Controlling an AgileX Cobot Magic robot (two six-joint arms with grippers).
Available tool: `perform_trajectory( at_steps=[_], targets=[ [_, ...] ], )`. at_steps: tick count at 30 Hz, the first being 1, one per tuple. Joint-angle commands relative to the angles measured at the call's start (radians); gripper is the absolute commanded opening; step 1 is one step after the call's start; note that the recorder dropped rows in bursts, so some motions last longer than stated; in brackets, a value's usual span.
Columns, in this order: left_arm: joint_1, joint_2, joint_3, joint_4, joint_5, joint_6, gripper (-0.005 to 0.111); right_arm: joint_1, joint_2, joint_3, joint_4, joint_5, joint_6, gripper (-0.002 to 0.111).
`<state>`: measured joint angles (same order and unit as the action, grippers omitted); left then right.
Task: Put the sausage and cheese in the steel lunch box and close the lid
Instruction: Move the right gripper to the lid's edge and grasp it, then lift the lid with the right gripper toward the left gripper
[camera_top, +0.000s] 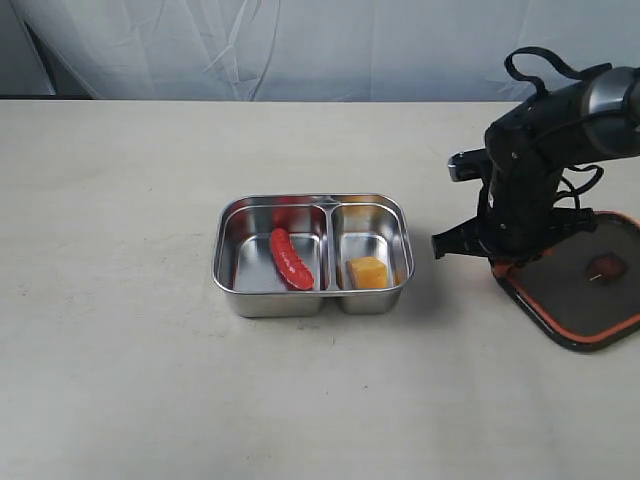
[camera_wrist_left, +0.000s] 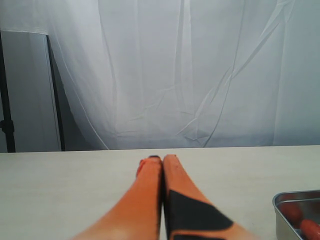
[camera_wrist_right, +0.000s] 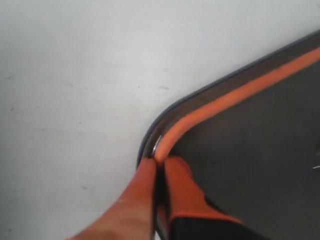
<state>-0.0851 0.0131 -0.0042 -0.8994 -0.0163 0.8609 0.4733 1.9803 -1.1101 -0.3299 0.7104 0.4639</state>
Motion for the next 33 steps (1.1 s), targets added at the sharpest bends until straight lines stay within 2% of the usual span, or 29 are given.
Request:
perform_trajectory(
  at_steps=[1, 16, 24, 33],
  targets=[
    [-0.007, -0.007, 0.004, 0.001, -0.006, -0.006, 0.000, 0.018, -0.109, 0.000, 0.003, 0.019, -0.004, 0.000],
    [-0.007, -0.007, 0.004, 0.001, -0.006, -0.006, 0.000, 0.130, -0.489, 0.000, 0.002, 0.042, -0.011, 0.000],
    [-0.007, -0.007, 0.004, 0.001, -0.006, -0.006, 0.000, 0.288, -0.730, 0.002, 0.055, 0.009, -0.036, 0.000],
    [-0.007, -0.007, 0.004, -0.003, -0.006, -0.013, 0.000, 0.438, -0.934, 0.211, 0.207, -0.139, -0.072, 0.000]
  ],
)
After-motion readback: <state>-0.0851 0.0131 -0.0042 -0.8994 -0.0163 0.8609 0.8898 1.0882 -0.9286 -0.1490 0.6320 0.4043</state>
